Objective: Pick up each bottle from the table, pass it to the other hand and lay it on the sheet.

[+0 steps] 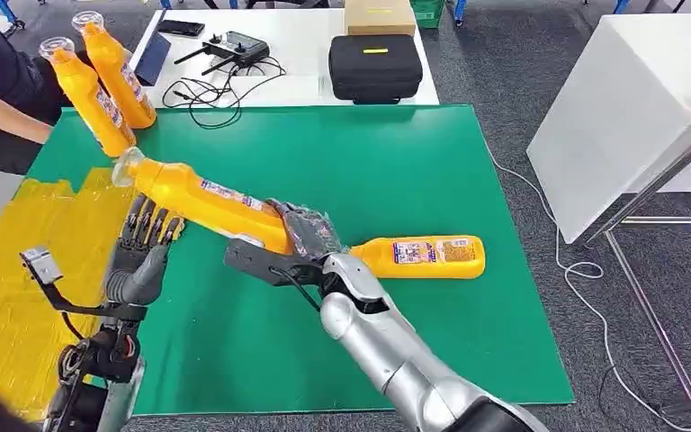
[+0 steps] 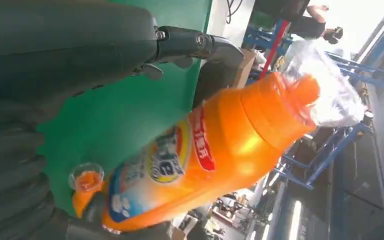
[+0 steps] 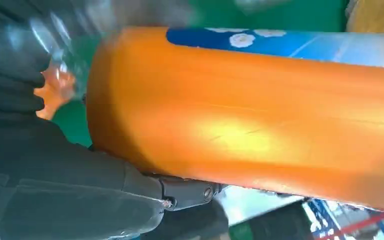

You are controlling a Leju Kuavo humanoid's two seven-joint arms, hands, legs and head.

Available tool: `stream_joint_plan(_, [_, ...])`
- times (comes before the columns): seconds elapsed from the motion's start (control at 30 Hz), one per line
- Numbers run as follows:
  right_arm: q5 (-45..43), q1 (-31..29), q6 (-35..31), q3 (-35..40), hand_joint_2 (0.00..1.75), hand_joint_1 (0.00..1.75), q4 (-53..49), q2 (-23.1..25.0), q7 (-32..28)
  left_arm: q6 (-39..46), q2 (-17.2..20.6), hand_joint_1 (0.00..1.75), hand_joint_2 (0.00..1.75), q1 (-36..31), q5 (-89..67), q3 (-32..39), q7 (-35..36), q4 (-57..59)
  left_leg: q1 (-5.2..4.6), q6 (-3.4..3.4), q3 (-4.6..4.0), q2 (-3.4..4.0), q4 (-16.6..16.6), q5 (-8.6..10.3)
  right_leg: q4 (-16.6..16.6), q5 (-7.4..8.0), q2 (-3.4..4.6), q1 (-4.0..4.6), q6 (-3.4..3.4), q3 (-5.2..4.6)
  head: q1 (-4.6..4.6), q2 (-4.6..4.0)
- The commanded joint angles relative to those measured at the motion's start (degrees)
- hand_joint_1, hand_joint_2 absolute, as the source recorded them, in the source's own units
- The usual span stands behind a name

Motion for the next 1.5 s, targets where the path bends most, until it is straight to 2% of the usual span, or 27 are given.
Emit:
stream_joint_plan(0.03, [-10.6,-1.1,0.8,19.2,1.75,1.75,-2.1,-0.7,3.0,1.3,0.1,0.00,1.75,-0.5,2.3,-2.4,1.2,-1.0,0.02,0.02,0.24,0.00,0.0,-0.09,0.0,-0.09,-0.13,0.04,0.02,0.25,0.00,0.00])
stream_joint_plan(0.07, [-13.4,-1.4,1.0,23.1,1.75,1.75,-2.2,-0.7,3.0,1.8,0.2,0.00,1.75,-0.2,2.7,-2.4,1.1,-1.3,0.00,0.01,0.14,0.01,0.0,-0.05,0.0,-0.06,-0.08,0.02,0.02,0.14,-0.02,0.00])
stream_joint_plan(0.23, [-18.8,-1.3,1.0,30.6,1.75,1.75,-4.7,-0.7,4.6,1.9,0.8,0.00,1.75,0.9,3.9,-2.3,1.4,-1.8,0.02,0.01,0.22,0.05,0.0,-0.09,0.0,-0.09,-0.06,0.03,0.01,0.20,-0.02,0.00])
stream_joint_plan(0.27, [-22.0,-1.7,1.3,34.5,1.75,1.75,-5.1,-0.7,4.9,1.8,1.0,0.00,1.75,1.2,4.4,-2.5,1.4,-1.9,0.03,0.01,0.34,0.06,0.0,-0.14,0.0,-0.14,-0.09,0.05,0.01,0.32,-0.02,0.00])
stream_joint_plan(0.53, [-28.0,-0.5,1.4,42.7,1.75,1.75,-3.6,-0.7,6.0,1.9,1.2,0.00,1.75,1.0,4.6,-3.8,0.8,-1.6,0.06,0.01,0.32,-0.17,-0.1,-0.08,-0.1,-0.15,-0.33,0.08,0.02,0.39,0.00,0.00])
stream_joint_plan(0.57, [-28.2,-0.4,1.4,42.7,1.75,1.75,-3.3,-0.7,6.0,2.0,1.2,0.21,1.75,0.9,4.5,-3.8,0.8,-1.5,0.04,0.01,0.20,-0.15,-0.1,-0.04,-0.1,-0.10,-0.26,0.05,0.01,0.26,-0.02,0.00])
stream_joint_plan(0.6, [-28.8,-0.4,1.2,42.7,1.75,1.75,-2.6,-0.7,6.0,1.7,1.3,1.34,1.75,0.9,4.5,-4.0,0.4,-1.1,0.05,0.01,0.32,-0.17,-0.1,-0.08,-0.1,-0.15,-0.33,0.08,0.01,0.39,-0.02,0.00])
stream_joint_plan(0.63, [-28.8,-0.4,1.2,42.7,1.75,1.75,-2.6,-0.7,6.0,1.7,1.3,1.34,1.75,0.9,4.5,-4.0,0.4,-1.1,0.02,0.01,0.17,-0.16,-0.1,-0.02,-0.1,-0.09,-0.27,0.04,0.01,0.22,-0.02,0.00])
stream_joint_plan(0.67, [-29.3,-0.7,1.0,42.6,1.75,1.75,-1.7,-0.7,5.7,1.4,1.3,1.75,1.75,0.7,4.5,-4.1,0.0,-0.7,0.02,0.00,0.11,-0.14,0.0,-0.01,-0.1,-0.06,-0.23,0.04,0.00,0.16,0.00,0.00])
stream_joint_plan(0.73, [-29.8,-1.1,0.7,42.5,1.75,1.75,-1.1,-0.7,5.5,1.3,1.1,1.75,1.75,0.4,4.5,-4.2,-0.2,-0.3,0.04,0.00,0.31,-0.25,-0.1,-0.06,-0.1,-0.15,-0.40,0.08,0.00,0.39,-0.02,0.00])
stream_joint_plan(0.8, [-30.3,-1.6,0.3,42.1,1.75,1.75,-0.3,-0.7,5.5,1.1,1.0,1.75,1.75,0.0,4.4,-4.3,-0.4,0.3,0.01,0.00,0.11,-0.18,0.0,0.00,0.0,-0.07,-0.27,0.04,0.00,0.15,-0.02,0.00])
stream_joint_plan(0.93, [-31.1,-3.1,-1.0,40.3,1.75,1.75,2.1,-0.7,4.5,0.8,0.6,1.75,1.75,-1.1,4.2,-4.5,-0.6,1.3,0.04,0.01,0.32,-0.31,-0.1,-0.04,-0.1,-0.16,-0.46,0.08,0.01,0.40,0.00,0.00])
stream_joint_plan(1.03, [-31.1,-4.9,-1.9,37.7,1.75,1.75,4.5,-0.7,2.8,1.4,0.7,1.75,1.75,-1.5,3.2,-4.4,-1.3,1.4,0.01,0.01,0.16,-0.30,0.0,0.01,0.0,-0.10,-0.42,0.05,0.02,0.22,0.00,0.00])
stream_joint_plan(1.07, [-30.7,-5.3,-3.2,37.3,1.75,0.68,5.0,-0.7,2.7,2.3,0.8,1.75,1.75,-1.5,2.1,-4.3,-2.2,1.2,0.03,0.02,0.26,-0.34,0.0,-0.03,0.0,-0.15,-0.50,0.07,0.02,0.34,-0.02,0.00])
stream_joint_plan(1.1, [-30.9,-6.3,-2.5,34.0,1.75,0.00,6.0,-0.7,1.5,4.2,1.0,1.75,1.75,-1.9,0.1,-3.6,-3.4,1.2,0.01,0.02,0.15,-0.22,0.0,0.00,0.0,-0.08,-0.33,0.04,0.02,0.19,0.00,0.00])
stream_joint_plan(1.13, [-30.6,-7.2,-2.2,32.7,1.75,0.00,6.1,-1.3,1.2,5.2,1.2,1.75,1.75,-2.6,-0.9,-3.1,-4.0,1.8,0.02,0.03,0.22,-0.26,0.0,-0.02,0.0,-0.12,-0.41,0.05,0.02,0.29,-0.02,0.00])
stream_joint_plan(1.17, [-30.1,-7.6,-2.3,31.5,0.00,0.00,5.9,-1.6,0.7,5.9,1.3,1.75,1.75,-3.0,-1.6,-2.5,-4.5,2.0,0.00,0.02,0.08,-0.20,0.0,0.01,0.0,-0.06,-0.30,0.03,0.02,0.12,-0.02,0.00])
stream_joint_plan(1.23, [-30.1,-8.8,-4.1,26.1,0.00,0.00,4.0,-3.0,-1.3,18.9,2.5,1.75,1.75,-4.8,-12.0,-0.4,-11.2,2.5,0.02,0.03,0.19,-0.26,0.0,-0.03,0.0,-0.12,-0.41,0.05,0.03,0.27,0.00,0.00])
stream_joint_plan(1.27, [-29.7,-9.2,-3.4,25.5,0.00,0.00,3.7,-3.3,-1.3,18.4,2.8,1.75,1.75,-5.2,-12.3,0.2,-10.9,2.8,-0.01,0.01,0.04,-0.17,0.0,0.01,0.0,-0.05,-0.27,0.02,0.02,0.09,-0.02,0.00])
stream_joint_plan(1.33, [-25.8,-8.9,-5.7,18.6,0.00,0.00,-0.2,-4.8,-2.7,34.1,3.3,1.75,1.75,-7.3,-27.1,3.3,-16.0,3.4,0.07,0.02,0.17,-0.27,0.1,-0.05,0.1,-0.12,-0.45,0.10,0.02,0.29,0.00,0.00])
stream_joint_plan(1.37, [-23.8,-8.4,-5.2,16.1,0.00,0.00,-2.0,-5.4,-2.6,34.6,3.4,1.75,1.75,-7.8,-29.2,4.9,-16.0,3.7,0.04,0.00,-0.05,-0.11,0.1,0.02,0.0,0.00,-0.20,0.06,0.00,0.00,-0.04,0.00])
stream_joint_plan(1.43, [-19.1,-6.8,-5.4,9.8,0.00,0.00,-6.9,-6.9,-3.2,41.9,4.4,1.75,1.75,-8.7,-37.1,7.5,-16.7,5.0,0.05,0.00,-0.03,-0.20,0.1,0.04,0.0,-0.02,-0.29,0.06,0.00,0.03,0.00,0.00])
stream_joint_plan(1.47, [-18.1,-6.3,-4.7,8.8,0.00,0.00,-8.1,-7.2,-3.0,41.5,4.6,1.75,1.75,-8.8,-37.4,8.3,-16.9,5.4,0.10,-0.01,0.05,-0.26,0.1,0.01,0.0,-0.07,-0.38,0.12,0.00,0.15,0.02,0.00])
stream_joint_plan(1.5, [-16.1,-4.6,-4.3,5.5,0.00,0.00,-11.8,-8.0,-3.5,51.1,5.4,1.75,1.75,-9.3,-45.0,8.3,-18.4,6.8,0.09,0.00,0.18,-0.25,0.0,-0.02,0.0,-0.10,-0.39,0.11,0.01,0.26,0.00,0.00])
